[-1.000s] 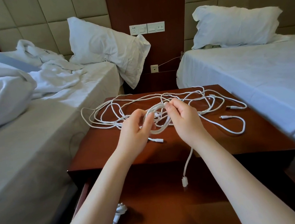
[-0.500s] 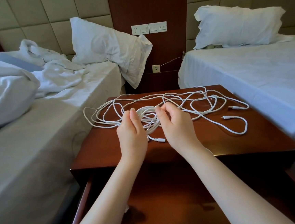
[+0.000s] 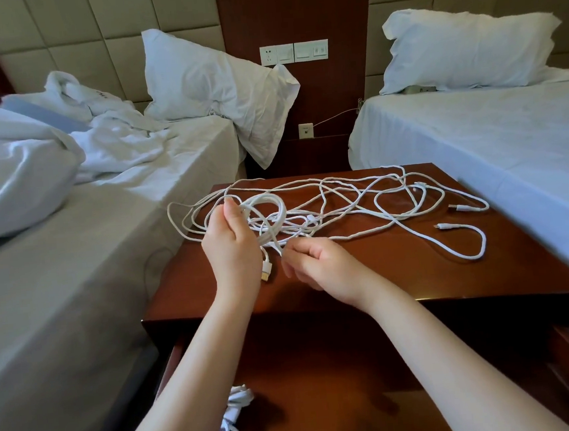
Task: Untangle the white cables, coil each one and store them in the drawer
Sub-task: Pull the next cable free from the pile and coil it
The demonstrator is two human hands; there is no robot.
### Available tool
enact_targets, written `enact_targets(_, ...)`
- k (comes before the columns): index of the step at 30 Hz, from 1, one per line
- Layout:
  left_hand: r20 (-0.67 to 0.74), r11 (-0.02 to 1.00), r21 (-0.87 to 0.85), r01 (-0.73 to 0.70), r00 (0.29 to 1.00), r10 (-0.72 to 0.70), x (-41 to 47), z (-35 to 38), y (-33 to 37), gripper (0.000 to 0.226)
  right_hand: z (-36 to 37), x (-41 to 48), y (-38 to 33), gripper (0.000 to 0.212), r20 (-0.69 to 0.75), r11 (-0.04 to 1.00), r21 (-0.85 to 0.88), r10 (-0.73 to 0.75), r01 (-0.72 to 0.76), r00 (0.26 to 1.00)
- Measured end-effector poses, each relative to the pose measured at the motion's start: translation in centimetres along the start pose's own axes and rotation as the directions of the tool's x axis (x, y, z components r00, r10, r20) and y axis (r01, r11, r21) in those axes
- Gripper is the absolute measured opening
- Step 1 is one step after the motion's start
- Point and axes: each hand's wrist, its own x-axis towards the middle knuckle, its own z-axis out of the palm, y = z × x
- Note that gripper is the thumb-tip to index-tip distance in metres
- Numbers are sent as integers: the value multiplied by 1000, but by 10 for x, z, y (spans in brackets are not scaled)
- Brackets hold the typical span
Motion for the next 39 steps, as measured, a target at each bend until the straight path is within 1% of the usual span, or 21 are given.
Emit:
enact_targets(1, 33, 997, -70, 30, 999, -28, -1, 1, 2, 42, -3, 1, 1, 35, 11, 1000, 20, 15, -16, 1000)
enact_targets(3, 135, 972, -212, 99, 988, -71, -3, 2, 9, 42, -11, 1, 2, 36, -9, 998, 55, 13, -13, 1000)
enact_targets(6, 322, 880, -395, 262, 937, -135, -4, 0, 27, 43, -27, -3, 6, 39, -38, 987, 163, -8, 15, 999)
enact_targets(8, 462, 837, -434, 332, 880, -109, -7, 0, 37, 41, -34, -5, 8, 41, -58, 980, 199, 6, 5, 998)
enact_targets(9, 529, 844, -423, 330, 846, -65, -10, 1, 39, 39, -36, -6, 10, 41, -85, 973, 229, 13, 7, 996)
enact_targets(11, 641, 889, -368, 273, 767, 29, -19, 5, 42, 38, -38, -6, 9, 34, -151, 949, 310, -5, 52, 989)
enact_targets(12, 688, 915, -322, 242, 724, 50, -23, 6, 42, 37, -39, -7, 8, 32, -182, 934, 349, -13, 77, 983)
enact_targets(14, 765, 954, -229, 195, 641, 53, -27, 7, 39, 36, -45, -8, 5, 32, -239, 904, 417, 9, 94, 971)
enact_targets(16, 819, 972, -163, 169, 573, 37, -26, 5, 37, 33, -51, -8, 3, 37, -293, 893, 437, 33, 103, 956)
enact_targets(18, 848, 988, -110, 106, 528, 38, -25, 3, 38, 33, -55, -8, 1, 41, -345, 890, 440, 44, 121, 938)
enact_targets(21, 881, 997, -60, -57, 466, 80, -30, 4, 41, 35, -55, -9, -1, 41, -380, 905, 400, 19, 146, 925)
enact_targets(22, 893, 995, -43, -90, 444, 79, -32, 4, 42, 35, -55, -9, -2, 40, -389, 912, 381, 10, 151, 921)
enact_targets(25, 911, 993, 0, -117, 410, 49, -30, 3, 42, 34, -55, -10, -4, 40, -427, 938, 312, -4, 151, 904)
enact_targets(27, 903, 988, 33, -151, 428, 35, -28, 4, 40, 35, -53, -11, -8, 40, -448, 944, 295, 0, 148, 894)
enact_targets(28, 888, 983, 59, -174, 459, 28, -28, 5, 38, 35, -52, -11, -10, 40, -465, 941, 303, 10, 149, 885)
enact_targets(30, 835, 970, 138, -199, 550, -6, -26, 9, 33, 38, -51, -11, -14, 39, -501, 940, 301, 11, 162, 866)
enact_targets(32, 768, 960, 220, -173, 638, -61, -25, 13, 27, 39, -52, -12, -18, 37, -510, 963, 206, -47, 175, 859)
enact_targets(33, 723, 954, 257, -151, 686, -86, -24, 15, 24, 39, -51, -12, -20, 36, -490, 972, 146, -90, 183, 867)
enact_targets(35, 614, 948, 302, -99, 781, -114, -20, 17, 20, 40, -48, -14, -27, 34, -400, 978, 65, -158, 200, 903)
enact_targets(37, 514, 960, 276, -50, 852, -103, -14, 15, 17, 43, -44, -15, -33, 30, -282, 976, 43, -193, 213, 940)
enact_targets(39, 432, 978, 208, 2, 897, -94, -7, 10, 15, 44, -39, -16, -35, 27, -162, 978, 49, -192, 202, 968)
